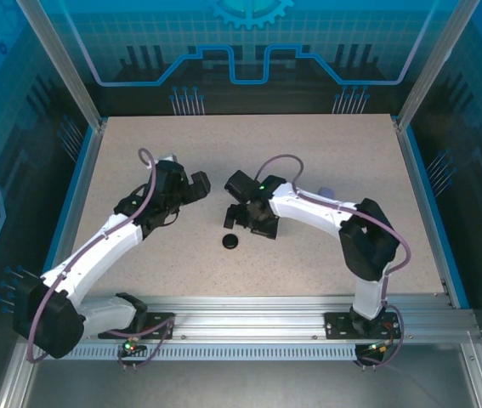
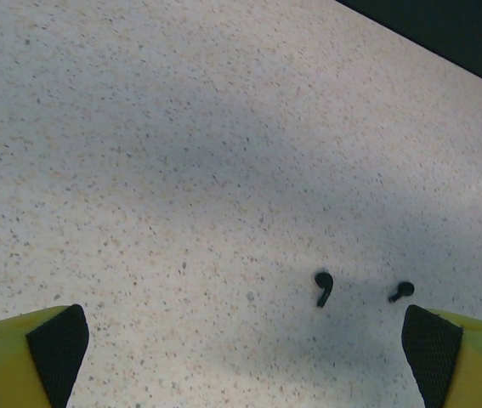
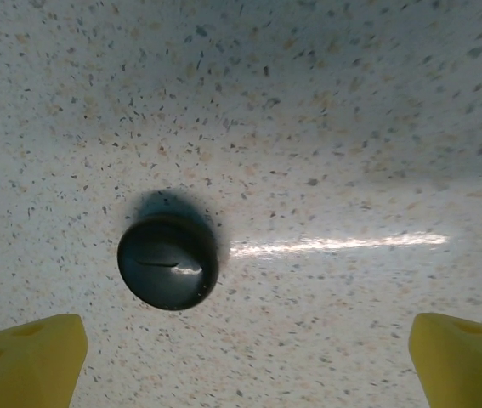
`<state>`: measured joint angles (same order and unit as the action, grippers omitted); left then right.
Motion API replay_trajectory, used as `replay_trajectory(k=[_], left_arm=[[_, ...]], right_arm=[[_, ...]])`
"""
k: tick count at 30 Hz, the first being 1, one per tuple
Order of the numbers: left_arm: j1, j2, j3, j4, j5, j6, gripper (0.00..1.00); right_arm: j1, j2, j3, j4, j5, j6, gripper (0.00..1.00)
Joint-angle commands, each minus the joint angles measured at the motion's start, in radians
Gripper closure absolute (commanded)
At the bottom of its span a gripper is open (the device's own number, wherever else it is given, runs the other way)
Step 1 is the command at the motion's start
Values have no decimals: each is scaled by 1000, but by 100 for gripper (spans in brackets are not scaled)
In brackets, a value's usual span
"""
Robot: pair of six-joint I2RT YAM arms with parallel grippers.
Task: Insert wireless bluetooth earbuds into charging case
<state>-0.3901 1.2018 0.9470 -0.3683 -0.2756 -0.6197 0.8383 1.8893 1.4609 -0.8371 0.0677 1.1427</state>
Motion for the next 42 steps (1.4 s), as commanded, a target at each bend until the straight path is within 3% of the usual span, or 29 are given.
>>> replay_trajectory(k=[1,14,21,34,42], left_arm=[[49,31,66,6,55,37,1],[216,47,37,44,200,10,1],[228,45,23,57,231,9,1],[237,51,8,80,261,4,1],[238,53,2,103,285,3,1]], right_arm=[[28,59,53,-63,-14,101,2],[93,268,273,-163,-16,110,9],[94,331,332,-193,0,74,21],[95,416,418,-255,20,34,26],[97,422,417,-257,22,20,38]])
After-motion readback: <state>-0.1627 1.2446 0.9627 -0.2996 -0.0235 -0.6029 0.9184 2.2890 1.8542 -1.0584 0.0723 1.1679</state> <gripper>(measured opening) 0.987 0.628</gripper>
